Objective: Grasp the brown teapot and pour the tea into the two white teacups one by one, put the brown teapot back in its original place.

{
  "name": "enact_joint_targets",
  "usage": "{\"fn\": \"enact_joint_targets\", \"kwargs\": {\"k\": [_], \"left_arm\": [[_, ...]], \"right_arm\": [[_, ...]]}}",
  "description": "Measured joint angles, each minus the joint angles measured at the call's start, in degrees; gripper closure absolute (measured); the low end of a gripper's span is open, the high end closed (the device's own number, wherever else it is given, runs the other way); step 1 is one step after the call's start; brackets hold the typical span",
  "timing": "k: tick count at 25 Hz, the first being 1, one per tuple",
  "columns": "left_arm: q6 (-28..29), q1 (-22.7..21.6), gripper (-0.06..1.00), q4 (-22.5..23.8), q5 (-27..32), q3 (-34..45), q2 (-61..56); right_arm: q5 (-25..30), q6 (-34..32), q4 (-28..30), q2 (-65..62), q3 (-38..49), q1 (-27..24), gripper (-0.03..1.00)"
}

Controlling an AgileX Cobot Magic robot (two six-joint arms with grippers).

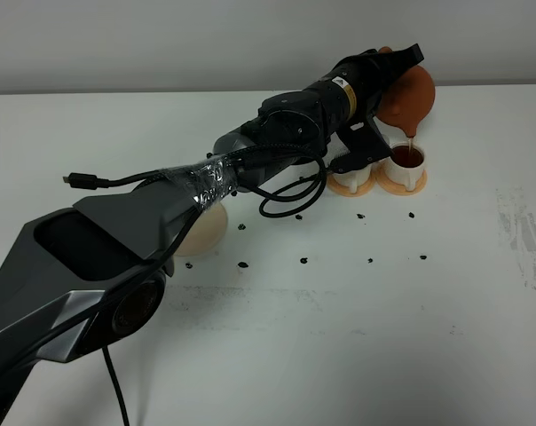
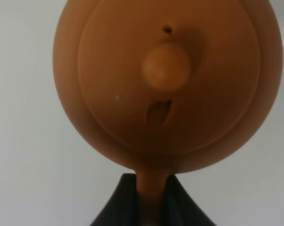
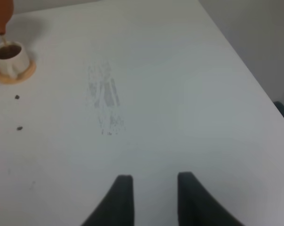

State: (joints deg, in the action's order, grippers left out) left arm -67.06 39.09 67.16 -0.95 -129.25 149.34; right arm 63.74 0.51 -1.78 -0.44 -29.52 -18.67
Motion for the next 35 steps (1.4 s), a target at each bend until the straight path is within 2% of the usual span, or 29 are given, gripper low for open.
{"fn": "enact_joint_targets", "kwargs": {"k": [4,9,17,20,26,29,35], "left_arm": [[3.7,0.0,0.86,-2.9,2.3,0.0,0.0],[4.4,0.0,0.86,-9.9,8.5,0.0,-0.3],[4.2,0.0,0.86,-27.5,18.1,0.0,-3.3],[3.9,0.0,0.86,-33.2,23.6,0.0,-5.6],[3.8,0.2,0.86,-50.3,36.7,0.5,-11.3],[5.1,0.9,0.86,-56.5,37.8,6.9,-16.2],[10.5,2.4,0.86,-65.9,36.4,27.9,-29.6]], "right_arm": [[0.0,0.0,0.0,0.0,0.0,0.0,0.75],[0.0,0.0,0.0,0.0,0.0,0.0,0.75],[0.0,0.0,0.0,0.0,0.0,0.0,0.75],[0.0,0.0,0.0,0.0,0.0,0.0,0.75],[0.0,0.0,0.0,0.0,0.0,0.0,0.75],[0.0,0.0,0.0,0.0,0.0,0.0,0.75],[0.0,0.0,0.0,0.0,0.0,0.0,0.75]]}}
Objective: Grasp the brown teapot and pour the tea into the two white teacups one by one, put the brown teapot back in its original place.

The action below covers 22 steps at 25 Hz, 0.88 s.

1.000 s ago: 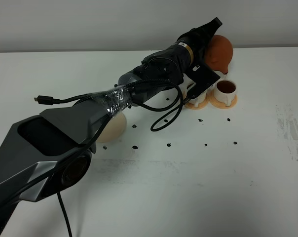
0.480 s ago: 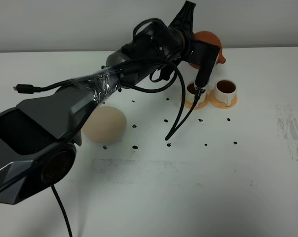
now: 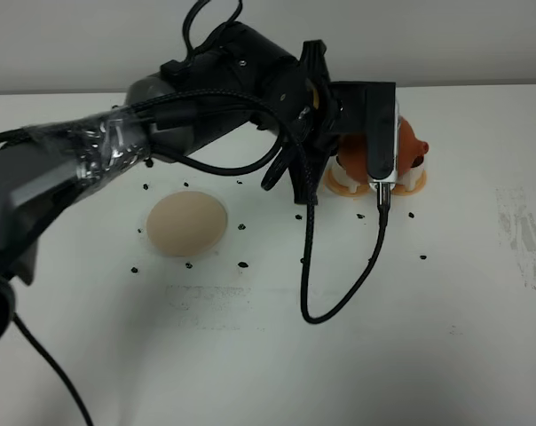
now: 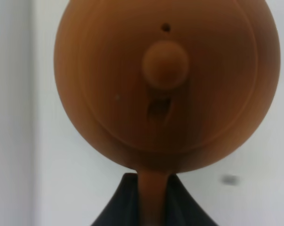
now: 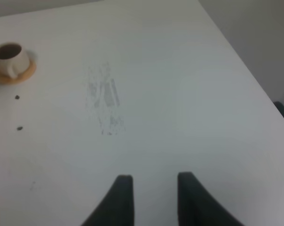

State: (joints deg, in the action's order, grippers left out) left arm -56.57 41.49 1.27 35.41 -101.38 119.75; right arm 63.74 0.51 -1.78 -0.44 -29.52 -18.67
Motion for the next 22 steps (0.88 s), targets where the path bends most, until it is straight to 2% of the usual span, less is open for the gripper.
{"fn": "enact_joint_targets", "kwargs": {"k": [4,10,15,22], "left_arm": [[7.8,0.0,0.86,-5.5,1.4,6.7,-3.8],[23.0,0.0,0.86,-8.0,3.7,7.7,-1.3],[26.8,0.0,0.86,-11.0,3.0,7.7,3.4],[28.7,0.0,0.86,-11.4,3.7,7.7,7.1]], "right_arm": [[0.0,0.0,0.0,0.0,0.0,0.0,0.75],[0.0,0.0,0.0,0.0,0.0,0.0,0.75],[0.0,0.0,0.0,0.0,0.0,0.0,0.75],[0.0,0.0,0.0,0.0,0.0,0.0,0.75]]}}
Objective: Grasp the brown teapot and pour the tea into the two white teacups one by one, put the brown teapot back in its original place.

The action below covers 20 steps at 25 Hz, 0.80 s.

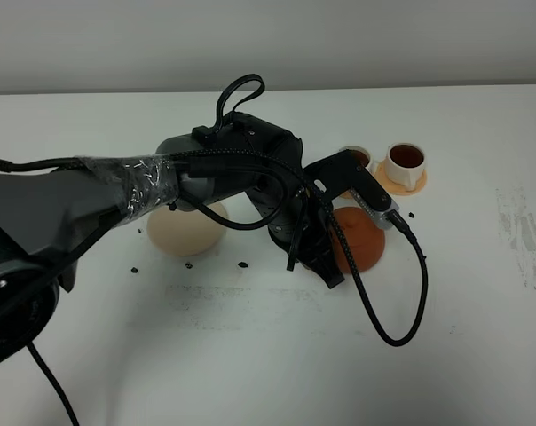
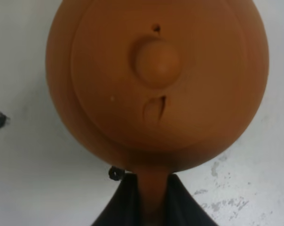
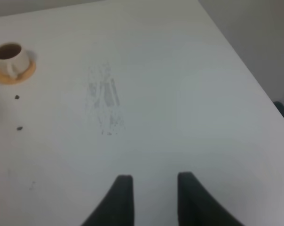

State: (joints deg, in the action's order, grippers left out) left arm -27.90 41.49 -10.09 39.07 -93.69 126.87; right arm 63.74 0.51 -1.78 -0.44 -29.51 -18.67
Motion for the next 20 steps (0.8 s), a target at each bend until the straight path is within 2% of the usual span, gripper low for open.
{"fn": "enact_joint_targets", "kwargs": {"k": [7,11,14,20], "left_arm": [[0.8,0.0,0.86,0.0,0.1,0.6,-3.2],[1.2,-1.0,0.86,-0.2,-1.9,5.8,-10.1],[2.3,-4.3,0.86,-0.3,-2.1,11.5,-15.9],[6.2,-14.9,0.86,0.0,-0.8,20.7,-22.3]], "right_arm": [[0.0,0.0,0.0,0.0,0.0,0.0,0.75],[0.0,0.0,0.0,0.0,0.0,0.0,0.75],[0.0,0.0,0.0,0.0,0.0,0.0,0.75],[0.0,0.0,0.0,0.0,0.0,0.0,0.75]]}}
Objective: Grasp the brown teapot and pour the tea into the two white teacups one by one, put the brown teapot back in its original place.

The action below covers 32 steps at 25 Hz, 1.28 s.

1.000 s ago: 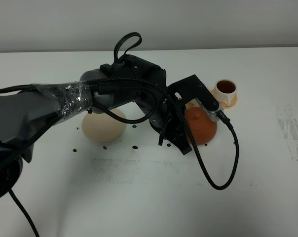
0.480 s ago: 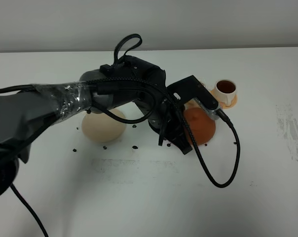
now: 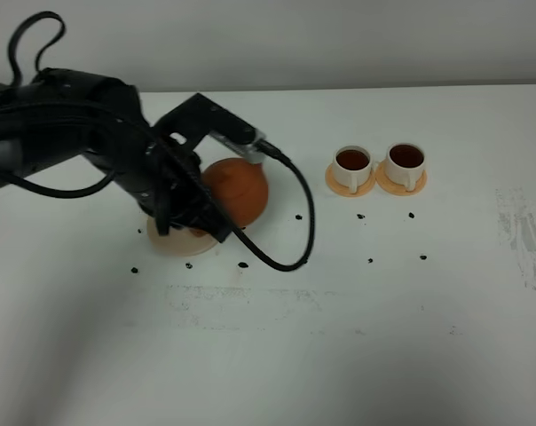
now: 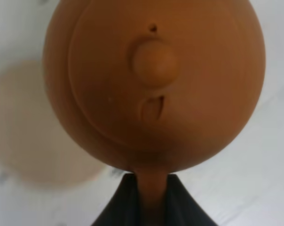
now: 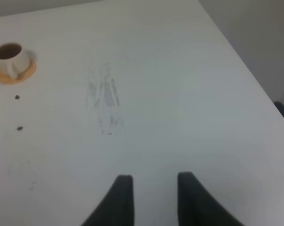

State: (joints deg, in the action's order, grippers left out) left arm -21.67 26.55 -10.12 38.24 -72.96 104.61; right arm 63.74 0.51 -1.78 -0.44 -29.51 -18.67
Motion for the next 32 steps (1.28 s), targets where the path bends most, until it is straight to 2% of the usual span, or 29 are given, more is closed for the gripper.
{"fn": "enact_joint_targets", "kwargs": {"k": [3,8,21,32], "left_arm": [[0.9,-3.8,0.86,0.1,0.1,2.4,-0.7],[1.2,-6.7,0.86,0.3,-0.5,4.0,-0.1],[1.5,-7.1,0.86,0.2,-4.1,4.0,5.9],[1.6,-8.7,0.86,0.2,-4.0,4.0,5.9]], "right_arm": [[0.0,0.0,0.0,0.0,0.0,0.0,0.75],[0.0,0.0,0.0,0.0,0.0,0.0,0.75],[0.0,0.0,0.0,0.0,0.0,0.0,0.75],[0.0,0.0,0.0,0.0,0.0,0.0,0.75]]}}
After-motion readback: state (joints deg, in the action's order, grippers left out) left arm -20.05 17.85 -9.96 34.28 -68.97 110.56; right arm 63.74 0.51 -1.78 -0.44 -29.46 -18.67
